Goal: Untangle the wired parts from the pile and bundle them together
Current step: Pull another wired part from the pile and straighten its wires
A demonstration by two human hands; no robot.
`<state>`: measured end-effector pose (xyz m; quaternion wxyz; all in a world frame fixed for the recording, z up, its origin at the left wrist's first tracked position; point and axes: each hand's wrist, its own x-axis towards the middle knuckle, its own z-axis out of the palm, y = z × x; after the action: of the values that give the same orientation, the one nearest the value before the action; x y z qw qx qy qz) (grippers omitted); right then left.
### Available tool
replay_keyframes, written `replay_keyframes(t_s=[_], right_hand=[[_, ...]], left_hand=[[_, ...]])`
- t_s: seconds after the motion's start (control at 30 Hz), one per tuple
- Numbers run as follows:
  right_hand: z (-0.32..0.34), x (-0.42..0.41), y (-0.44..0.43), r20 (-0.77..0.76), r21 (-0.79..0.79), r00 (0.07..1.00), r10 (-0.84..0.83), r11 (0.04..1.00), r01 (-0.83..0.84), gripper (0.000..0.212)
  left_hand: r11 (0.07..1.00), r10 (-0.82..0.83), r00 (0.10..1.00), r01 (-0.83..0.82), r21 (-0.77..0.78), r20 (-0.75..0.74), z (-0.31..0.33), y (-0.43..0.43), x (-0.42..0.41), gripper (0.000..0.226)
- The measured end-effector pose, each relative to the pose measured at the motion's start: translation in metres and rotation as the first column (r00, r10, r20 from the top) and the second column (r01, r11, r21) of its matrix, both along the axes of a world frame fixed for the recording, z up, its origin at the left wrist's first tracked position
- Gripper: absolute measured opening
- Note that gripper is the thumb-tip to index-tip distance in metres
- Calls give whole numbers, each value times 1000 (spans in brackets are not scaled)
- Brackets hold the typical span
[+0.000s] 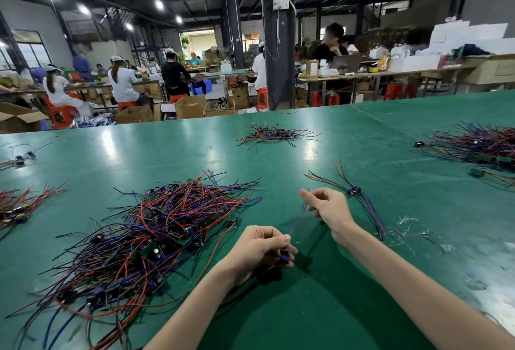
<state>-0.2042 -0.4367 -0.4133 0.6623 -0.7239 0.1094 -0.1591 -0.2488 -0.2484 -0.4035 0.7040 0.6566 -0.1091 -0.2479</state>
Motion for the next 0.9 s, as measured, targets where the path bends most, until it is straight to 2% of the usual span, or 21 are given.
replay_keyframes(t_s=[0.07, 0.17, 0.27, 0.37, 0.43, 0.63, 0.77, 0.9], right_hand=[[2, -7, -1, -71, 135, 989, 126, 984, -116, 31], [6, -19, 0, -126, 207, 938, 324, 933, -294, 39], [7, -30, 13, -171, 174, 854, 491, 868, -464, 31], [7, -35, 29, -111, 227, 816, 568, 813, -535, 16], [5, -36, 34, -79, 268, 843, 531, 826, -495, 17], [0, -24, 30, -23, 154, 943, 332, 933, -325, 26], [1, -11, 15, 5, 138, 982, 188, 973, -187, 28], [-1, -2, 0, 0, 89, 998, 69, 994, -69, 27]], left_hand=[[999, 34, 999, -34, -29, 2, -2, -1, 0, 19], [996, 83, 996, -82, -42, 16, -5, -3, 1, 21], [993, 119, 992, -118, -10, 50, -6, -3, 1, 22], [994, 106, 992, -106, -15, 61, -7, -2, 0, 17], [995, 102, 992, -102, -13, 68, -8, -1, 0, 17], [989, 129, 988, -135, 66, 89, -7, -2, 3, 25], [998, 67, 997, -67, -4, 28, -6, -3, 0, 25], [999, 46, 998, -46, -9, 41, -3, -6, -2, 22]])
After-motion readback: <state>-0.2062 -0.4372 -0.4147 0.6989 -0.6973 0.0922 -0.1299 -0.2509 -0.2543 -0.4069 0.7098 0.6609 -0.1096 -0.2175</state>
